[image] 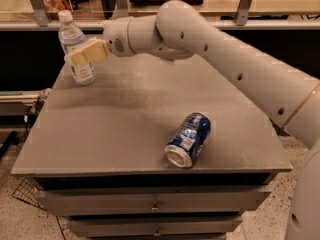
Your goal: Move blue plastic bottle near rxbar blueberry
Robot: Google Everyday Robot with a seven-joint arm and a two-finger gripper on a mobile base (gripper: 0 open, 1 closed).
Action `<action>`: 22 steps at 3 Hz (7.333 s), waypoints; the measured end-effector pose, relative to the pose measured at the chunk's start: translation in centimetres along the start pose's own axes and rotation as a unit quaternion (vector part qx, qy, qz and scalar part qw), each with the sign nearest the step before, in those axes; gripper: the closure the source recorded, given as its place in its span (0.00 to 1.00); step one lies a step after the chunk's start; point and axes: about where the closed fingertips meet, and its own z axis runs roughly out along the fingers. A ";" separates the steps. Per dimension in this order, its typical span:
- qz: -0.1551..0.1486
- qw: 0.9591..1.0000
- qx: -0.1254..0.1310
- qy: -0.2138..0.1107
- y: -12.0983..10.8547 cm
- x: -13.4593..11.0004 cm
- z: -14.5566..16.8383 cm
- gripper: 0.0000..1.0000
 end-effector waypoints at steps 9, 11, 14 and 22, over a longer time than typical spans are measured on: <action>-0.013 0.975 0.209 -0.074 -9.8 -0.7 -10.7 1.00; -0.032 0.946 0.317 -0.060 -21.6 -0.1 -17.6 1.00; 0.037 0.917 0.390 -0.070 -26.7 5.2 -26.0 1.00; 0.099 0.940 0.319 -0.065 -26.2 8.9 -24.9 0.30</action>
Offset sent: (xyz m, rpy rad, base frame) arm 0.0152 0.0565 -0.0270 0.1429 0.0032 -0.0915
